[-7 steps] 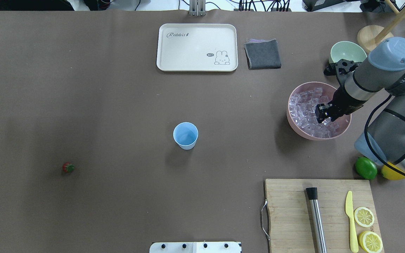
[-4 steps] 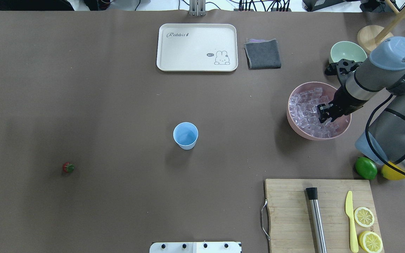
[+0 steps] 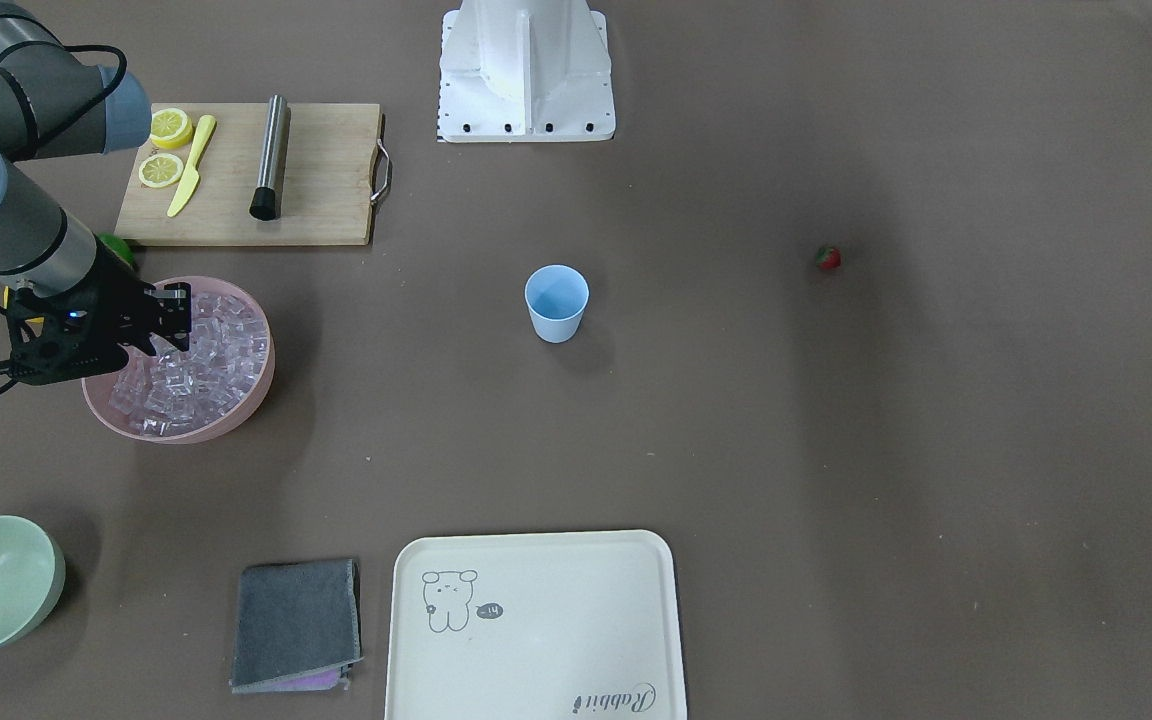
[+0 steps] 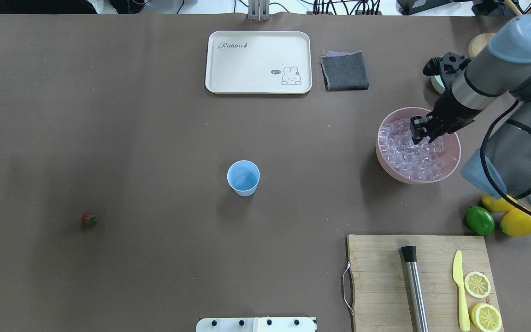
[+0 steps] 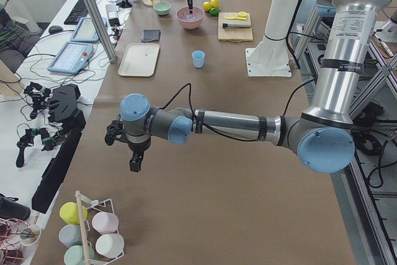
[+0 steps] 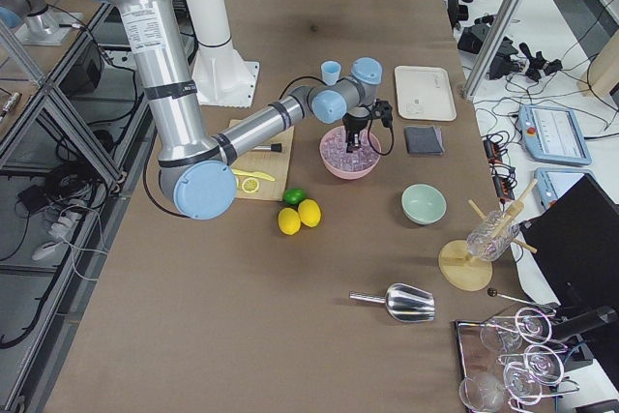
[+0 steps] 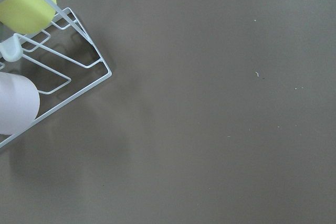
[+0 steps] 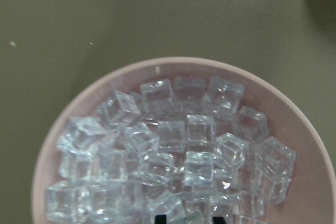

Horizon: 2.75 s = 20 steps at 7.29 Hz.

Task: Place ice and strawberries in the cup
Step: 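Carry the ice cube with the right gripper over the light-blue cup, then open the right gripper to drop the ice cube into the cup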

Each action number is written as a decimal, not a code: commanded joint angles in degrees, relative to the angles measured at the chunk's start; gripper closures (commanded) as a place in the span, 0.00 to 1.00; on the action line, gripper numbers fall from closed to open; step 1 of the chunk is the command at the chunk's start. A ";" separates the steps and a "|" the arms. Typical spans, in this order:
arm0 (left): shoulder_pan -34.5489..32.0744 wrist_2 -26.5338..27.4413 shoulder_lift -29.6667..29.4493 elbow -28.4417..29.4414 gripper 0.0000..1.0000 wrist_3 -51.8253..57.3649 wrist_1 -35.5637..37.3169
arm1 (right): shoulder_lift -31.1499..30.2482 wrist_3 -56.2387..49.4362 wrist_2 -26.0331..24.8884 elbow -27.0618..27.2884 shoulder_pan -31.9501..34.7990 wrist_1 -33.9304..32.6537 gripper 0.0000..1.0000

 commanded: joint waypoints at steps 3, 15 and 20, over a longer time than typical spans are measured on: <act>0.00 -0.05 0.10 0.08 0.02 -0.04 -0.09 | 14.50 9.31 0.75 0.95 -2.11 -1.25 1.00; 0.35 -0.05 -1.13 2.54 0.02 0.05 -0.17 | 25.51 33.97 -17.08 -12.06 -24.98 16.86 1.00; 0.35 -0.05 -1.13 2.80 0.02 0.05 -0.35 | 25.52 35.73 -19.19 -12.50 -25.86 16.50 0.03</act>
